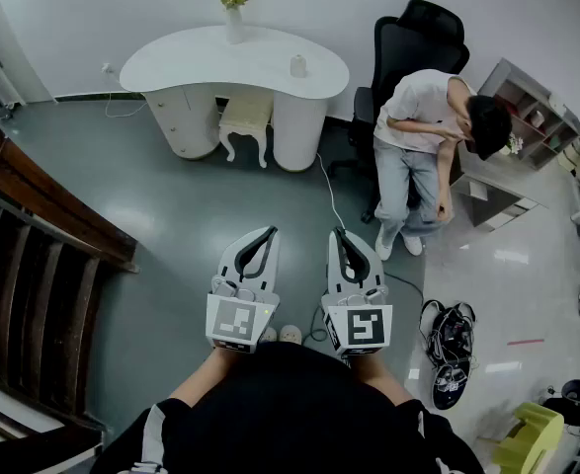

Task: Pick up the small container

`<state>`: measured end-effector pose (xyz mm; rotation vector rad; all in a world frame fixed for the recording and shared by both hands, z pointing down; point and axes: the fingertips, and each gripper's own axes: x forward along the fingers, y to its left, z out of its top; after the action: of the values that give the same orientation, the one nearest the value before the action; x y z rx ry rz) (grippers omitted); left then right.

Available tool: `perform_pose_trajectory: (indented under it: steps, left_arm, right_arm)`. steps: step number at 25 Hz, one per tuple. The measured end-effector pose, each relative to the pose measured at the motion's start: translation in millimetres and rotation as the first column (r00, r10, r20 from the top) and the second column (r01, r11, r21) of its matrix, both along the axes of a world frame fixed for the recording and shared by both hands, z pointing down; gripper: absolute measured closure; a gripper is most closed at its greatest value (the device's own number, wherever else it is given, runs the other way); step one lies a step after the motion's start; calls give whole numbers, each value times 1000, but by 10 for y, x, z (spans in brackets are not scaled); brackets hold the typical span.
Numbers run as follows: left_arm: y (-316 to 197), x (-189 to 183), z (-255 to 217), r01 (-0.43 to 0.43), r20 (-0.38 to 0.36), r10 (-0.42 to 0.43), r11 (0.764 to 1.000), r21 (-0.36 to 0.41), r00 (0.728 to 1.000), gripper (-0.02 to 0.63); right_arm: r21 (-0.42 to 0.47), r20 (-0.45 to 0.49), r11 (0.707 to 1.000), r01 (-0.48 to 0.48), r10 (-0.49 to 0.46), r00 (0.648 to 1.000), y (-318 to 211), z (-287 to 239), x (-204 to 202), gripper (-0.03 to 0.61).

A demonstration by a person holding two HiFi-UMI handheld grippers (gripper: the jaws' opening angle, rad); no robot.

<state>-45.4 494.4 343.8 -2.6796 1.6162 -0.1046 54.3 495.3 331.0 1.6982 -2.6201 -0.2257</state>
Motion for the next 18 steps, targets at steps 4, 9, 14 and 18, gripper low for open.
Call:
perform_pose_trajectory:
  steps: [4,9,14,18]
  left_arm:
    - [-73,38,3,10,2,-10,1000,3,1000,604]
    - [-194,89,-4,23,6,-23,1000,5,1000,604]
    - [-309,151,23,44,2,-44,999,5,999,604]
    - [-410,176,39,53,2,-53,999,12,999,604]
  right_arm:
    - [6,-6,1000,1,-1,1000,-74,-45,53,555]
    - [2,-3,1000,13,-13,1000,-194,-28,107,555]
    - [-5,15,999,40,-40,999,-312,25,166,555]
    - [-11,22,998,54,-53,998,-402,68,195,555]
